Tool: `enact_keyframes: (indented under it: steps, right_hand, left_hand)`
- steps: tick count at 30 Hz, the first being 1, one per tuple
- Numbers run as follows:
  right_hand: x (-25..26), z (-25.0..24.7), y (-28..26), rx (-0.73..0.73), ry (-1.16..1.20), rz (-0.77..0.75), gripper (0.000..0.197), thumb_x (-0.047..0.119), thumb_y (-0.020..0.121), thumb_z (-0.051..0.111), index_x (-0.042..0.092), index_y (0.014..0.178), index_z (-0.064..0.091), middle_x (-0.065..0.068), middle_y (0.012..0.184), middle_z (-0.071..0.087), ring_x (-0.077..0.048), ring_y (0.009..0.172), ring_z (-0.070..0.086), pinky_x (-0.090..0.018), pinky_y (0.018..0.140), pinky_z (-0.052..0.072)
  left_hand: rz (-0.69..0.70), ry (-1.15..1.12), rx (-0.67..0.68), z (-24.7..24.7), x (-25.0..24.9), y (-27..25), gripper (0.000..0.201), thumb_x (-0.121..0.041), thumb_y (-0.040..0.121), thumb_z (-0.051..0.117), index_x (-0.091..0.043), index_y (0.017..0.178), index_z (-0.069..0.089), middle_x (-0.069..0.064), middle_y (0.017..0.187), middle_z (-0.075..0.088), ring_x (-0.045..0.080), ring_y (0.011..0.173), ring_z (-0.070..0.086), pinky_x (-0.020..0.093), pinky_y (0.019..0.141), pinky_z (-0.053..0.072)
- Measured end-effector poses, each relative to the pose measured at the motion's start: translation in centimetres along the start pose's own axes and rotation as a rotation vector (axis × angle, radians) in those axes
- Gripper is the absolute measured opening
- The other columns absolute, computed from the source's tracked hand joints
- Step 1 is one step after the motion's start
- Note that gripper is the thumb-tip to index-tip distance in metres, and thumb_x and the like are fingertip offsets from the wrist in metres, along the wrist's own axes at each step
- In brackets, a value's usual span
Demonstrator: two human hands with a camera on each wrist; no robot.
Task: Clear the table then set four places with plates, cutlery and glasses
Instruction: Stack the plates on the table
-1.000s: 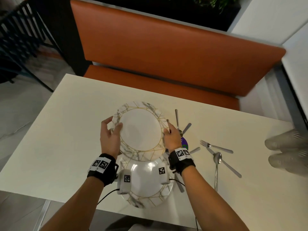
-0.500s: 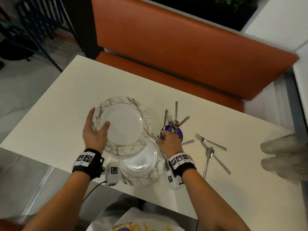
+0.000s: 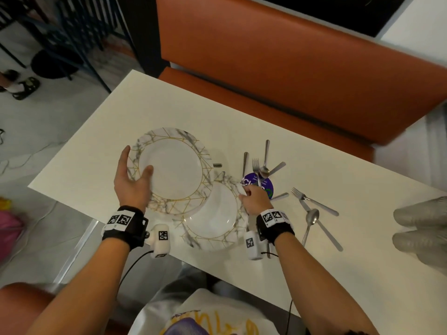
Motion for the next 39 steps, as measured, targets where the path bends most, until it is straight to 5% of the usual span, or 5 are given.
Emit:
enact_keyframes:
  steps: [13,18,23,32,39]
  right_hand:
    - [3.9,-14.7,-0.7,-0.167,0.093,-0.152,0.024,0.03,0.104,0.049,0.031,0.124,0.062,-0.001,0.108,0.063,-0.02,0.099,0.058,-0.032,0.086,0.042]
    - [3.2,-13.0,2.3,-0.199,0.183,-0.086,0.024,0.034,0.1,0.048,0.033,0.119,0.063,0.001,0.125,0.065,-0.022,0.11,0.062,-0.043,0.1,0.05]
    - [0.8,-8.4,2.0,-0.239,0.354,0.088,0.03,0.035,0.103,0.043,0.03,0.13,0.055,-0.005,0.124,0.065,-0.022,0.102,0.066,-0.04,0.088,0.055]
    - [-2.4,-4.2,-1.3,-0.361,0.47,0.215,0.041,0.019,0.108,0.034,0.018,0.146,0.046,-0.009,0.146,0.054,-0.029,0.135,0.049,-0.033,0.111,0.037]
    - [-9.4,-7.7,-5.4,-0.445,0.563,0.321,0.048,0.029,0.102,0.047,0.024,0.15,0.044,-0.004,0.146,0.053,-0.025,0.131,0.052,-0.041,0.113,0.042]
  left_hand:
    - [0.097,0.028,0.166,3.3,-2.4,4.1,0.07,-0.012,0.093,0.074,-0.034,0.153,0.046,-0.014,0.151,0.048,-0.003,0.136,0.041,-0.008,0.096,0.029]
    - [0.07,-0.025,0.372,6.6,-1.4,3.6,0.068,-0.015,0.092,0.077,-0.038,0.15,0.05,-0.018,0.146,0.052,-0.023,0.125,0.046,0.003,0.102,0.036]
    - [-0.058,-0.087,0.486,9.9,0.6,2.9,0.053,-0.026,0.098,0.07,-0.052,0.141,0.054,-0.012,0.152,0.053,0.01,0.144,0.045,0.044,0.12,0.038]
    - [-0.108,-0.076,0.677,16.5,-0.7,-0.4,0.046,-0.057,0.106,0.04,-0.041,0.147,0.052,-0.012,0.156,0.048,0.012,0.148,0.038,0.045,0.124,0.028]
    - [0.005,0.202,0.853,23.3,-3.1,-6.4,0.066,-0.031,0.099,0.067,-0.035,0.157,0.037,-0.002,0.161,0.041,0.022,0.149,0.035,0.039,0.118,0.032]
Point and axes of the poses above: each hand's wrist, its own y-axis towards the middle knuckle, its own z-axis out of the palm, x = y × z, the point moved 8 cm from there along y, towards the middle knuckle
